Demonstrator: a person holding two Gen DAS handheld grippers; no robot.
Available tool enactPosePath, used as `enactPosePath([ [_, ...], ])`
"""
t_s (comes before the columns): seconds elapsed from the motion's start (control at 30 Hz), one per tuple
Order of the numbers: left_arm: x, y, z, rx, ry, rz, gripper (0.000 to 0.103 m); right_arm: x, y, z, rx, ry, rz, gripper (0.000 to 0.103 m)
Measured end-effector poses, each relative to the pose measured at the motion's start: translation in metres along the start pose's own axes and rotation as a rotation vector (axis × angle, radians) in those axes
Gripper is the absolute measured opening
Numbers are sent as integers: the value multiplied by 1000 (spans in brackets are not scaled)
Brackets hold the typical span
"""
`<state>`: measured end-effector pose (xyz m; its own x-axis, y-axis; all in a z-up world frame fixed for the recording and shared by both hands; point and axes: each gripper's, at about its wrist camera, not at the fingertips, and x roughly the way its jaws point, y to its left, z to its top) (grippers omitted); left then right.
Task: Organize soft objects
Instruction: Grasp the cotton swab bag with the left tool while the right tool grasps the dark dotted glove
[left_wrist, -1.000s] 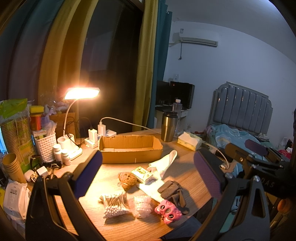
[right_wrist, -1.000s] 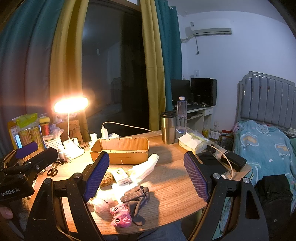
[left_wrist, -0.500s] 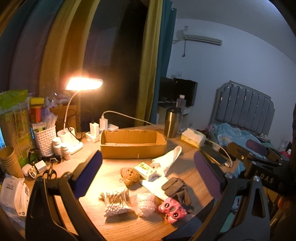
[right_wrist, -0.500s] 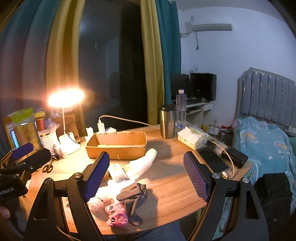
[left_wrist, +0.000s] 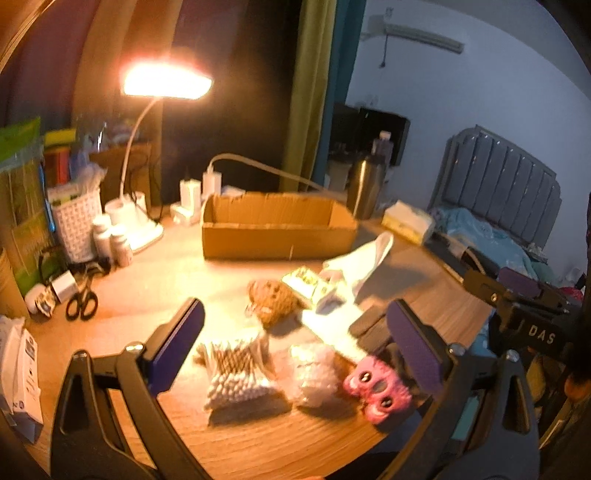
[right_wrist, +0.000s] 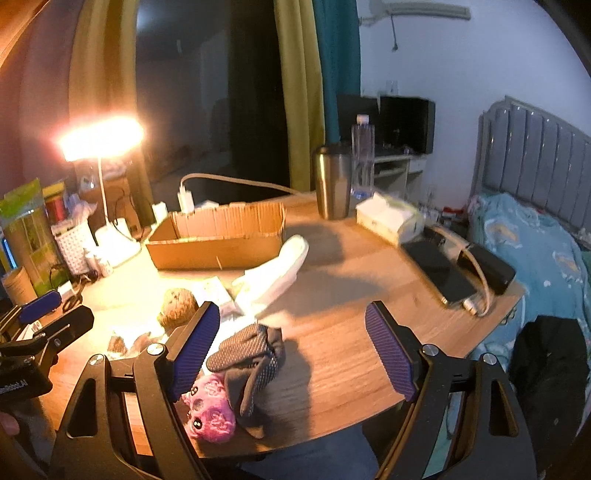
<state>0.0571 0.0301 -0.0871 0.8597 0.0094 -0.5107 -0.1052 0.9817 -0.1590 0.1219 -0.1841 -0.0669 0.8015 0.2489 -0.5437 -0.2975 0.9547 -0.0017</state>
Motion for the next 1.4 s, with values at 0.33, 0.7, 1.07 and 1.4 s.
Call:
enactPosePath([
  [0.33,51,28,-27,-53,164,80,99,53,3,-16,-7,141,35,84],
  [0.7,93,49,-45,-77,310,133,99,110,1,-23,5,281,53,84],
  [1.07,107,47,-48,-54,366,135,64,131,4,-27,-1,361,129,60],
  [1.4,96,46,-45,-60,336,129,46,110,2,-14,-16,290,130,27],
])
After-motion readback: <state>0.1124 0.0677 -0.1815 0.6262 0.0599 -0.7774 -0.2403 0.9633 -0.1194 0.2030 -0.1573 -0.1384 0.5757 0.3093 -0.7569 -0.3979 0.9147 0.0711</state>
